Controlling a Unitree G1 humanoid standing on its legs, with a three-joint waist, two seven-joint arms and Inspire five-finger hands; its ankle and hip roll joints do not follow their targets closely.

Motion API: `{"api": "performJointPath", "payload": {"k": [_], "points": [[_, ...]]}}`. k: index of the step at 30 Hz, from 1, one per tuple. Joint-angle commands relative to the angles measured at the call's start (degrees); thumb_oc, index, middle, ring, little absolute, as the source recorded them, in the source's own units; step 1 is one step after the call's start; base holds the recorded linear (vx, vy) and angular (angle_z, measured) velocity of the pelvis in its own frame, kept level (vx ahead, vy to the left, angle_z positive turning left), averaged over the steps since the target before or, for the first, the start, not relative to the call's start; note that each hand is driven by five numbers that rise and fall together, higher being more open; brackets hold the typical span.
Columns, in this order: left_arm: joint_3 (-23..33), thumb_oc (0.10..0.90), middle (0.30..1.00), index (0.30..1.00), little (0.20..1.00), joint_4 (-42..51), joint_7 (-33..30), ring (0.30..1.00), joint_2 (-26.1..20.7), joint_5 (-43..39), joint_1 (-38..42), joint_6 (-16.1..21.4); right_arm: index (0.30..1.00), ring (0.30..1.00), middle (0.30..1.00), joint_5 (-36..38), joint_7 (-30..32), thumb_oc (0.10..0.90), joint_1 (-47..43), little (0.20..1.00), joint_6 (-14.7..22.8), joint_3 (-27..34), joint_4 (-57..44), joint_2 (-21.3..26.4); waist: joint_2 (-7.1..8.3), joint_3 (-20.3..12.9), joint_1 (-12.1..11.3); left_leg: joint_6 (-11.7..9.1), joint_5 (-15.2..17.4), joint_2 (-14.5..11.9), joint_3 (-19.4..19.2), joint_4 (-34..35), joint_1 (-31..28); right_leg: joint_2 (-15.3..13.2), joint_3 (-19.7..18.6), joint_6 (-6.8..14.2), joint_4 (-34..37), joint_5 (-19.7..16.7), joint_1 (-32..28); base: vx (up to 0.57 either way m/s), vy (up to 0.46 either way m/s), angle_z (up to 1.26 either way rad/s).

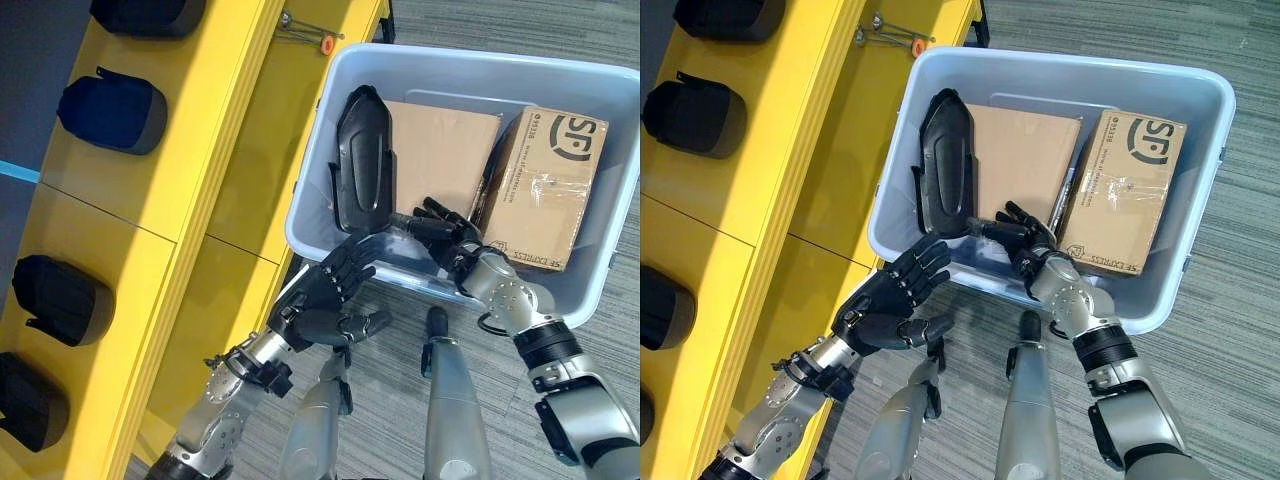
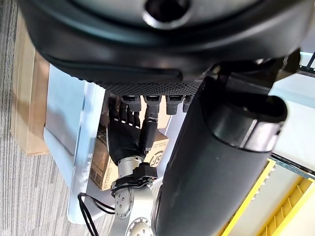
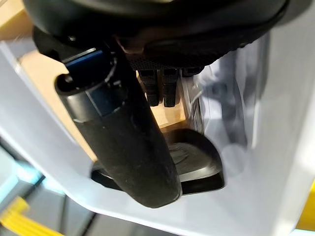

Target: Move parts from the plastic box to the shelf.

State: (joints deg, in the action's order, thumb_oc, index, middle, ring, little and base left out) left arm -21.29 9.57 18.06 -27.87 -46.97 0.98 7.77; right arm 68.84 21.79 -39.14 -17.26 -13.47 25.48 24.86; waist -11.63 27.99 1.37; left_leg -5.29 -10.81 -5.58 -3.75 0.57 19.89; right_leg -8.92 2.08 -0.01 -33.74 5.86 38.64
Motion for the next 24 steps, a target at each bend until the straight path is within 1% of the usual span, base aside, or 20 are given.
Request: {"api": "performJointPath", "payload": {"k": [1, 4, 5, 7, 11, 13, 15, 18, 21, 24], "points": [[-0.20, 0.900, 1.000, 1.000, 1.000, 7.11, 0.37, 1.000, 0.46, -1.10, 2.55, 4.37, 1.000, 1.000, 1.000, 7.00, -2.59, 0.900, -3.56, 1.000, 2.54, -0.74, -2.26, -2.60, -2.97, 1.80, -0.89, 2.48, 10.63, -0.83, 1.48, -6.85, -0.64, -2.03, -2.44, 1.50, 6.04, 3.66, -6.85, 0.00, 0.000, 0.00], [-0.85, 0.900, 1.000, 1.000, 1.000, 6.82, 0.14, 1.000, 0.40, -0.68, 2.41, 5.01, 1.000, 1.000, 1.000, 9.81, -2.14, 0.900, -0.45, 1.000, 3.45, -2.27, -5.66, -4.83, -2.80, 1.80, -0.79, 2.52, 10.67, -0.41, 1.71, -7.08, -0.55, -2.42, -1.97, 1.73, 6.09, 3.71, -7.17, 0.00, 0.000, 0.00], [-1.18, 0.900, 1.000, 1.000, 1.000, 6.51, 0.41, 1.000, 0.47, -0.62, 2.52, 5.53, 1.000, 1.000, 1.000, 11.67, -1.79, 0.900, 0.74, 1.000, 3.96, -3.25, -5.95, -6.24, -2.87, 1.80, -0.88, 2.60, 10.62, -0.31, 1.70, -6.97, -0.45, -2.45, -1.87, 1.73, 6.37, 3.59, -7.24, 0.00, 0.000, 0.00], [-1.39, 0.900, 1.000, 1.000, 1.000, 6.37, 0.64, 1.000, 0.59, -0.35, 2.29, 5.93, 1.000, 1.000, 1.000, 12.23, -1.96, 0.900, 1.31, 1.000, 3.90, -3.66, -5.73, -6.90, -3.03, 1.80, -1.00, 2.70, 10.53, -0.28, 1.64, -6.94, -0.37, -2.44, -1.86, 1.67, 6.60, 3.50, -7.34, 0.00, 0.000, 0.00], [-1.96, 0.900, 1.000, 1.000, 1.000, 6.36, 0.38, 1.000, 0.43, -0.33, 2.52, 6.14, 1.000, 1.000, 1.000, 10.21, -2.16, 0.900, 0.75, 1.000, 6.41, -4.21, -3.49, -8.06, -3.50, 1.80, -1.63, 2.91, 10.50, 0.10, 1.99, -7.30, -0.27, -2.83, -1.48, 1.58, 6.59, 3.63, -7.84, 0.00, 0.000, 0.02], [-1.92, 0.900, 1.000, 1.000, 1.000, 6.19, 0.46, 1.000, 0.26, -0.98, 2.79, 5.83, 1.000, 1.000, 1.000, 9.12, -2.35, 0.900, -1.82, 1.000, 6.86, -3.25, -0.46, -7.63, -3.80, 1.80, -2.26, 3.00, 10.57, 0.30, 2.34, -7.71, -0.21, -3.10, -1.15, 1.45, 6.16, 4.03, -8.19, 0.01, 0.001, 0.13], [-1.84, 0.900, 1.000, 1.000, 1.000, 6.19, 0.67, 1.000, -0.06, -1.18, 3.38, 5.07, 1.000, 1.000, 1.000, 6.40, -2.19, 0.900, -5.61, 1.000, 6.78, -2.28, 3.00, -6.86, -3.98, 1.80, -3.06, 3.00, 10.68, 0.55, 2.86, -8.20, -0.18, -3.50, -0.62, 1.45, 5.57, 4.50, -8.63, 0.02, -0.004, 0.16], [-1.96, 0.900, 1.000, 1.000, 1.000, 5.84, 0.35, 1.000, -0.32, -1.53, 4.32, 4.39, 1.000, 1.000, 1.000, 4.67, -0.23, 0.900, -10.54, 1.000, 6.69, -1.44, 7.52, -6.15, -4.19, 1.80, -4.06, 2.91, 10.77, 0.75, 3.40, -8.57, -0.27, -3.86, -0.01, 1.43, 4.71, 5.04, -9.04, 0.02, -0.006, 0.12], [-1.92, 0.900, 1.000, 1.000, 1.000, 5.89, -0.86, 1.000, -0.46, -1.83, 5.29, 3.31, 1.000, 1.000, 1.000, 3.71, 0.08, 0.900, -15.48, 1.000, 5.68, 0.14, 13.65, -4.12, -4.42, 1.80, -4.99, 2.94, 11.02, 1.13, 3.92, -9.21, -0.18, -4.08, 0.39, 1.26, 3.51, 5.93, -9.33, 0.04, 0.004, 0.10], [-1.82, 0.900, 1.000, 1.000, 1.000, 5.94, -1.23, 1.000, -0.64, -1.64, 5.67, 2.53, 1.000, 1.000, 1.000, 4.26, 1.04, 0.900, -18.15, 1.000, 5.37, 1.46, 17.04, -2.37, -4.49, 1.80, -5.64, 3.02, 11.37, 1.46, 4.32, -9.95, 0.21, -4.24, 0.75, 1.18, 2.42, 6.55, -9.24, 0.03, -0.010, 0.10]]}}
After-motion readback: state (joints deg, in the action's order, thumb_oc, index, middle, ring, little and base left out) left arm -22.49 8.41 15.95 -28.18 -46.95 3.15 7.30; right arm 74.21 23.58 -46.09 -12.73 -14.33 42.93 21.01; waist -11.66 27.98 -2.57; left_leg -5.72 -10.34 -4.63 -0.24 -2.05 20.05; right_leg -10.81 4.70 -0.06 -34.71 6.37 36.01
